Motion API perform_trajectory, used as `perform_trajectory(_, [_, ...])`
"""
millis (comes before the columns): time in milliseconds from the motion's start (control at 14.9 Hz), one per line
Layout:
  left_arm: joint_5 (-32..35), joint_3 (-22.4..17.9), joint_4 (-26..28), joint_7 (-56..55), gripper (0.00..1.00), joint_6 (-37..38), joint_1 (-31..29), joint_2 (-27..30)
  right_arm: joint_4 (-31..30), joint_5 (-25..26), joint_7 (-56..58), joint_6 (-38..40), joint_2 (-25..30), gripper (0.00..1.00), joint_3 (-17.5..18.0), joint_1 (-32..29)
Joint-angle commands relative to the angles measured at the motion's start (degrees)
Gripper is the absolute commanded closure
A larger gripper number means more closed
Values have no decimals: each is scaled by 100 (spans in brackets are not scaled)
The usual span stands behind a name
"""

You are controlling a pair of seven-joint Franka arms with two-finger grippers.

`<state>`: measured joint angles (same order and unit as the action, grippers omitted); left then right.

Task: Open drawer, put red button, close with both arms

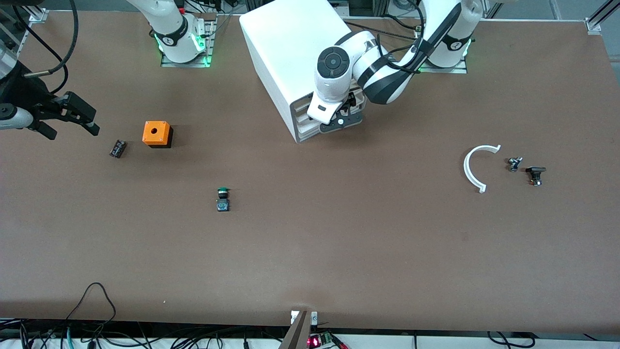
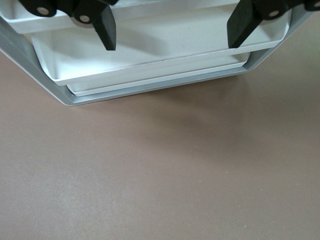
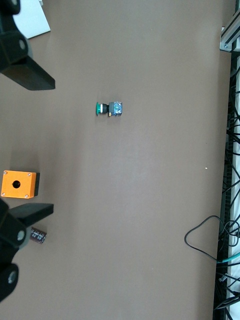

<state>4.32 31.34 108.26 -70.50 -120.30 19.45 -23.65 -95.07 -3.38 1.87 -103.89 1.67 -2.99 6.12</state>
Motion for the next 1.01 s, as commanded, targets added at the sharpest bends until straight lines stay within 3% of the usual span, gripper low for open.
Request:
perform_trajectory(0, [-134, 109, 56, 228, 1, 94, -125, 150, 269, 57, 24, 185, -79, 0, 89, -94])
perform_trajectory(471, [155, 38, -1384, 3319, 1, 1561, -1503, 211, 304, 66, 16, 430, -106, 0, 106, -76])
perform_trajectory(673, [534, 39, -1982, 4594, 1, 1999, -1944, 220, 1023, 49, 7, 1237, -473, 0, 106, -67])
perform_trajectory(942, [728, 21, -2589, 5878, 1, 2756, -2305, 439, 1096, 57, -11, 1293, -501, 0, 106, -76])
